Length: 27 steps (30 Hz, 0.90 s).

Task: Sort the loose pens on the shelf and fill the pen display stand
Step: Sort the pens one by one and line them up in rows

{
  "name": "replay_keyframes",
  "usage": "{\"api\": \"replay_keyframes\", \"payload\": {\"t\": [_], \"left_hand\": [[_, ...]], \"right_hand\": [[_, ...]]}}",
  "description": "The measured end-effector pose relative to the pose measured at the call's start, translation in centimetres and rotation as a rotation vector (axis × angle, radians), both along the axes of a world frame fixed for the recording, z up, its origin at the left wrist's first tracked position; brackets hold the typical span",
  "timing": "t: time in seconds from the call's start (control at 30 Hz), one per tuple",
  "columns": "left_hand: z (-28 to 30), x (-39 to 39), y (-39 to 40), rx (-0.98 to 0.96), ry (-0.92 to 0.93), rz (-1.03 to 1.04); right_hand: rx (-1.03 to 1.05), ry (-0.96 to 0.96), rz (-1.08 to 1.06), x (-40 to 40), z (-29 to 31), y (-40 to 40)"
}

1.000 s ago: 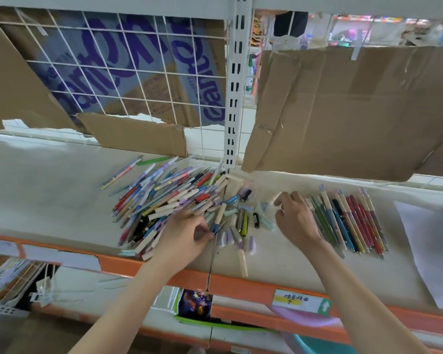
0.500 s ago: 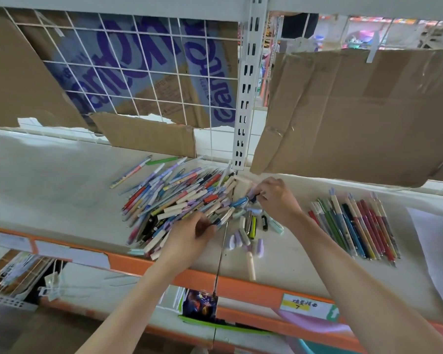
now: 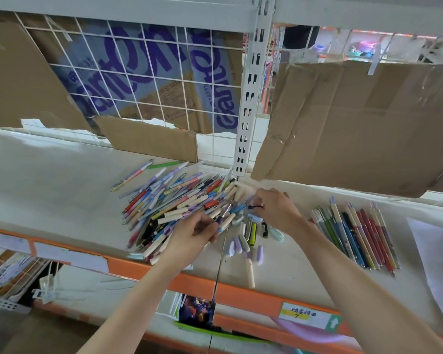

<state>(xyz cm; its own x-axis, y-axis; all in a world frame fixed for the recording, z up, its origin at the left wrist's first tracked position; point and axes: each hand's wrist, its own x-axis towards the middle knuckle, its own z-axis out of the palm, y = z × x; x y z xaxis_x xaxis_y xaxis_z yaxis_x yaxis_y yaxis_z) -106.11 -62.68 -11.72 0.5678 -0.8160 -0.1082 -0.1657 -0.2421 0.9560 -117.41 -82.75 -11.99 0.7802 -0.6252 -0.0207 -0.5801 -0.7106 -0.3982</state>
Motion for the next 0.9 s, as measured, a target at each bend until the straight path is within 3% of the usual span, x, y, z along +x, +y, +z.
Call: {"api": "replay_keyframes", "payload": {"t": [0.07, 0.2, 0.27, 0.9], "left_hand": [[-0.1, 0.0, 0.0, 0.000, 0.017, -0.001], [0.0, -0.2, -0.1, 0.011, 0.005, -0.004], [0.1, -0.3, -0.1, 0.010, -0.023, -0.013], [0.3, -1.3, -0.8, 0.010, -0.122, -0.026]], "right_hand": [[0.075, -0.141, -0.008, -0.4, -0.1, 0.4], [0.759, -0.632, -0.170, -1.0, 1.2, 2.0], [0.916, -0.749, -0.219, -1.2, 1.6, 2.6], [0.963, -0.756, -0.117, -1.0, 2.1, 6.0]]}}
